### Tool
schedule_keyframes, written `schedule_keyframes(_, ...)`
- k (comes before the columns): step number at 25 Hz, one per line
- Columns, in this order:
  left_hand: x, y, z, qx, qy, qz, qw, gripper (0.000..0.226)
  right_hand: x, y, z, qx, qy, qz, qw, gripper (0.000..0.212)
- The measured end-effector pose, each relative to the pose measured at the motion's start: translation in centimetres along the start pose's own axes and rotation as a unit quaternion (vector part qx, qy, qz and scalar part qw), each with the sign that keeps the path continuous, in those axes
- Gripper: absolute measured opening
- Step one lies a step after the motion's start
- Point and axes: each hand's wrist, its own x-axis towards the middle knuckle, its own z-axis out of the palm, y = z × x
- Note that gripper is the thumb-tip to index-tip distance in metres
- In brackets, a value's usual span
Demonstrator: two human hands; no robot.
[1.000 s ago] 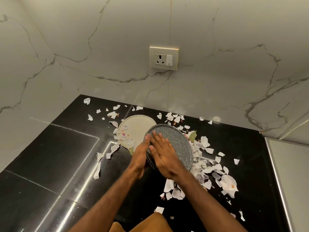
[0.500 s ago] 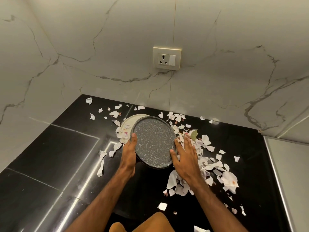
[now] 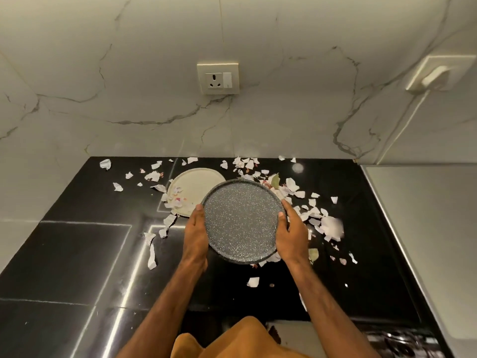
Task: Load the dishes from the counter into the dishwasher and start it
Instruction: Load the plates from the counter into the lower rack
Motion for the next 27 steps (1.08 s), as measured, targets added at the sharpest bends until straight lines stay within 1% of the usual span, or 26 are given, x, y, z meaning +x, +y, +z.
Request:
schedule_keyframes(2, -1.0, -0.9, 0.1, 0.017, -0.026, -0.014, 0.999, 0.028, -2.4, 0.8, -1.3, 0.01, 0.025, 0.012, 1.0, 0.044)
schedule_keyframes(3, -1.7, -1.3, 0.2, 0.028, -0.042, -0.02, 0.999, 0.029, -3.6, 1.2, -2.0, 0.015, 0.042, 0.016, 0.999, 0.044)
schedule_keyframes(5, -3.2, -2.4, 0.5, 0.052, -0.086, -0.032, 0.994, 0.035, -6.3, 2.5, -3.7, 0.009, 0.081, 0.026, 0.996, 0.044)
schedule_keyframes(9, -6.2, -5.5, 1.6, 0.06, -0.156, -0.077, 0.983, 0.042, -11.3, 5.3, -6.9, -0.017, 0.158, 0.045, 0.986, 0.042)
schedule_keyframes(11, -8.9, -7.6, 2.9, 0.078, -0.2, -0.094, 0.972, 0.037, -15.2, 7.2, -9.6, -0.025, 0.202, 0.071, 0.977, 0.042)
schedule_keyframes(12, -9.5, -8.0, 3.1, 0.084, -0.205, -0.095, 0.97, 0.035, -16.2, 7.4, -10.0, -0.027, 0.207, 0.078, 0.975, 0.042)
schedule_keyframes(15, -13.8, -10.5, 6.0, 0.12, -0.274, -0.131, 0.945, 0.037, -21.5, 9.8, -14.2, -0.04, 0.261, 0.128, 0.956, 0.044)
schedule_keyframes(18, -17.2, -12.5, 9.8, 0.154, -0.345, -0.138, 0.916, 0.037, -25.1, 11.5, -18.2, -0.036, 0.317, 0.169, 0.933, 0.045)
schedule_keyframes(21, -20.3, -14.5, 14.2, 0.193, -0.427, -0.13, 0.874, 0.027, -28.1, 13.6, -22.5, -0.009, 0.395, 0.201, 0.897, 0.045)
schedule_keyframes(23, -22.0, -16.5, 17.4, 0.241, -0.49, -0.103, 0.831, 0.02, -30.1, 15.2, -25.5, 0.008, 0.437, 0.224, 0.871, 0.045)
schedule_keyframes(25, -24.3, -18.8, 21.1, 0.307, -0.538, -0.059, 0.783, 0.019, -32.1, 16.9, -29.0, 0.025, 0.47, 0.252, 0.846, 0.045)
schedule_keyframes(27, -26.6, -21.2, 24.8, 0.388, -0.573, 0.037, 0.721, 0.022, -33.6, 19.0, -32.3, 0.031, 0.498, 0.281, 0.82, 0.041)
